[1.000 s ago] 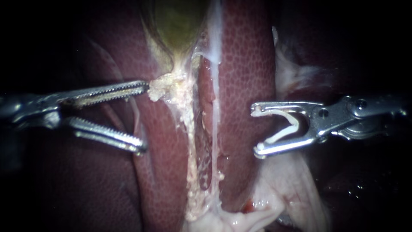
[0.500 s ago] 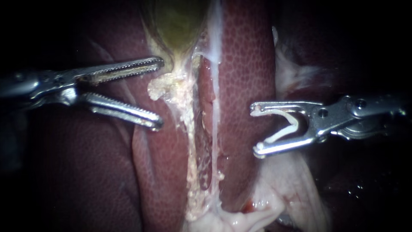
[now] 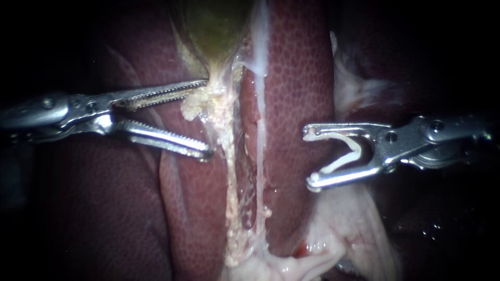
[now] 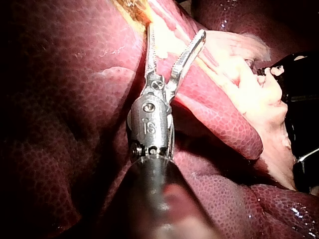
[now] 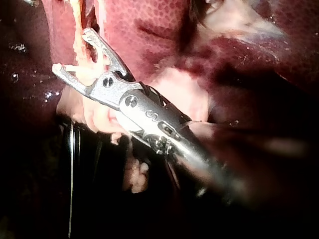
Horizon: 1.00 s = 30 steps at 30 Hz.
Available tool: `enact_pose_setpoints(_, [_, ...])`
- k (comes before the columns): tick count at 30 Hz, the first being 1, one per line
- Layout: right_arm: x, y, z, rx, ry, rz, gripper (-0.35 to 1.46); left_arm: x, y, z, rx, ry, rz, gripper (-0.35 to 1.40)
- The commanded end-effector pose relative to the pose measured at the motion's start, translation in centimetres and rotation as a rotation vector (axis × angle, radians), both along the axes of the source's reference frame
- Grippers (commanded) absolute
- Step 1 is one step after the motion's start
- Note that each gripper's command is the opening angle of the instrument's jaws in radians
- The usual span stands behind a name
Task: Grabbing gallbladder
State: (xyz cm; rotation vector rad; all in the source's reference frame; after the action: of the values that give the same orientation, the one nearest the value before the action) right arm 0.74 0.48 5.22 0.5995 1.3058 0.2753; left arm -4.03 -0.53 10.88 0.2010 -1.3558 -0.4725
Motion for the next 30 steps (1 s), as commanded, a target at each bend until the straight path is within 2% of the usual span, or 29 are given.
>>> enact_pose_setpoints(1, [0.00,0.00,0.00,0.000,0.000,0.000,0.57,0.01,0.01,0.01,-0.001,0.003,-0.006,0.44])
enact_pose_setpoints(5, [0.00,0.00,0.00,0.000,0.000,0.000,0.57,0.06,0.02,0.05,0.000,0.022,-0.012,0.24])
enact_pose_setpoints(7, [0.00,0.00,0.00,0.000,0.000,0.000,0.57,0.08,0.03,0.07,0.006,0.023,-0.012,0.07])
enact_pose_setpoints(9, [0.00,0.00,0.00,0.000,0.000,0.000,0.57,0.10,0.03,0.07,0.023,0.024,-0.020,-0.31])
enact_pose_setpoints(10, [0.00,0.00,-0.01,0.000,0.000,0.000,0.57,0.11,0.03,0.07,0.023,0.026,-0.023,-0.35])
enact_pose_setpoints(13, [0.00,0.00,-0.01,0.000,0.000,0.000,0.57,0.14,0.02,0.07,0.025,0.035,-0.015,-0.35])
enact_pose_setpoints(17, [0.00,0.00,-0.01,0.000,0.000,0.000,0.57,0.17,0.02,0.07,0.030,0.065,-0.013,-0.35])
enact_pose_setpoints(25, [0.00,0.00,0.00,0.000,0.000,0.000,0.57,0.19,0.00,0.04,0.042,0.065,-0.019,-0.35])
enact_pose_setpoints(30, [0.00,0.00,0.00,0.000,0.000,0.000,0.57,0.24,0.06,-0.11,0.049,0.066,-0.022,-0.35])
